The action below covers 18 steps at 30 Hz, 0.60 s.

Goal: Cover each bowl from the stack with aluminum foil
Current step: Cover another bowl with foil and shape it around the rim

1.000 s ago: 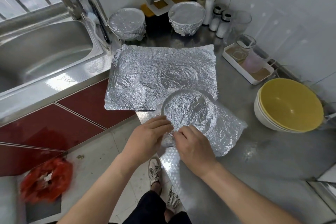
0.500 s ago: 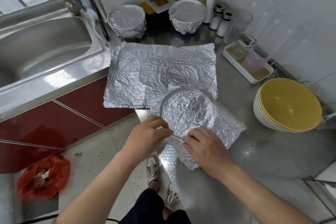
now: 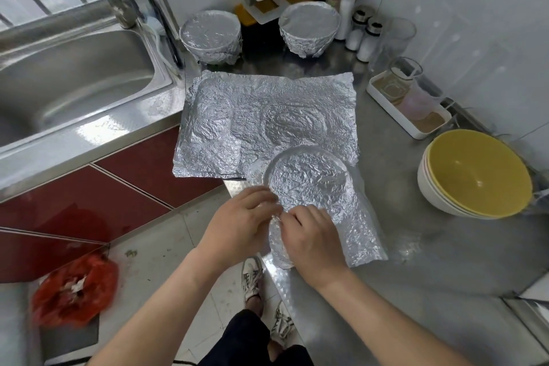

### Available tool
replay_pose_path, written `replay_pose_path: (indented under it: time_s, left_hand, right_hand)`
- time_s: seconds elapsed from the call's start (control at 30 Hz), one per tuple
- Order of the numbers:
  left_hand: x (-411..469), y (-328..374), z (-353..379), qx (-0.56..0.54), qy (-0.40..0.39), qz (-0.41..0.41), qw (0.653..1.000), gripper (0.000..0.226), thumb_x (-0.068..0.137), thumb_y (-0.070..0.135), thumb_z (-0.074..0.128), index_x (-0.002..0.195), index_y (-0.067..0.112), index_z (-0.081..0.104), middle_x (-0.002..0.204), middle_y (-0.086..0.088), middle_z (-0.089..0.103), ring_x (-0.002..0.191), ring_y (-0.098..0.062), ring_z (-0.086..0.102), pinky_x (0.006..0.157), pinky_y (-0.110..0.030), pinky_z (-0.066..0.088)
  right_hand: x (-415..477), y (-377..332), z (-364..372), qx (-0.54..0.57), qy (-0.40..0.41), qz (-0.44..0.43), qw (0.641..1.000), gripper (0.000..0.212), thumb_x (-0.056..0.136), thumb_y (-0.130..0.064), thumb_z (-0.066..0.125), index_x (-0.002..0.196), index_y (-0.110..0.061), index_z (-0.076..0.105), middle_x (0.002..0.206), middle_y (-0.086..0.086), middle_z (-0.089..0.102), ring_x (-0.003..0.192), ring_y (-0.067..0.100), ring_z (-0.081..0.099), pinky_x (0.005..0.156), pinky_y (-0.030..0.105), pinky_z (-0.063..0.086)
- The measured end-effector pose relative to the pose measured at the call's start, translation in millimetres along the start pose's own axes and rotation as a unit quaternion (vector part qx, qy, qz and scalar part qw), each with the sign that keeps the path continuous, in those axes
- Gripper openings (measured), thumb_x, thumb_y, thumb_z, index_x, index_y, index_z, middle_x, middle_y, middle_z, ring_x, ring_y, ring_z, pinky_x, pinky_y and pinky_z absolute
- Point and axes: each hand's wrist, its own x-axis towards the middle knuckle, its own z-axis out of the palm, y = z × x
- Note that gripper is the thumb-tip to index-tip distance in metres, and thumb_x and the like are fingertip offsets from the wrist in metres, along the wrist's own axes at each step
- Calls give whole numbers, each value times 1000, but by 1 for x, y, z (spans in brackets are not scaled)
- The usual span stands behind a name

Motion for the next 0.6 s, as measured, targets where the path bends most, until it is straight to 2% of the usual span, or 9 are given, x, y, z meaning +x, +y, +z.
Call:
replay_pose_path:
  time_s: [0.07, 0.13, 0.2, 0.33, 0.43, 0.5, 0.6]
  left_hand:
    - [-5, 3, 4, -7, -25, -4, 1000, 27, 77, 5, 76, 103, 13, 75, 109, 2, 70, 112, -18, 59, 95, -29, 50]
    - [-6, -1, 4, -17, -40, -28, 999, 25, 78, 12, 79, 103, 15, 75, 109, 5, 70, 112, -16, 58, 91, -34, 54]
    - [-5, -5, 3, -20, -49, -24, 998, 21, 80, 16, 79, 101, 17, 76, 107, 6, 70, 112, -16, 60, 89, -33, 55]
    - [-2, -3, 3, -15, -53, 6, 998, 13, 84, 17, 77, 97, 20, 77, 103, 6, 70, 109, -18, 61, 82, -32, 56]
    - [0, -5, 5, -13, -45, -1, 999, 13, 81, 13, 79, 91, 20, 78, 99, 6, 72, 104, -17, 63, 78, -32, 57]
    - [2, -5, 5, -16, -40, 1, 999, 15, 78, 8, 80, 88, 19, 79, 96, 6, 73, 101, -16, 64, 78, -31, 57]
    - [5, -5, 4, -19, -39, 1, 999, 18, 77, 3, 80, 87, 17, 79, 94, 6, 74, 101, -16, 66, 80, -31, 57]
  right_hand:
    - [0, -6, 2, 25, -17, 32, 999, 3, 86, -16, 67, 88, -14, 66, 80, 0, 58, 73, 19, 54, 63, 31, 45]
    - [-2, -6, -3, 49, -54, 52, 996, 20, 90, -31, 53, 97, -18, 66, 88, -4, 58, 80, 17, 55, 68, 32, 47]
    - [-5, 1, -13, 67, -74, 41, 994, 31, 91, -37, 45, 105, -20, 66, 92, -6, 58, 85, 15, 55, 72, 32, 46]
    - [-10, 26, -28, 53, -94, -3, 994, 29, 90, -36, 45, 97, -19, 68, 90, -6, 57, 83, 16, 55, 71, 29, 43]
    - [-12, 36, -25, 26, -107, -43, 993, 25, 89, -33, 49, 92, -17, 68, 88, -4, 57, 80, 18, 54, 66, 32, 48]
    - [-14, 38, -20, 8, -99, -67, 993, 7, 86, -21, 63, 89, -16, 68, 86, -3, 57, 77, 18, 52, 63, 33, 47]
    - [-12, 35, -11, -4, -77, -60, 995, 12, 78, -6, 74, 84, -13, 66, 80, 0, 56, 72, 19, 50, 59, 32, 45]
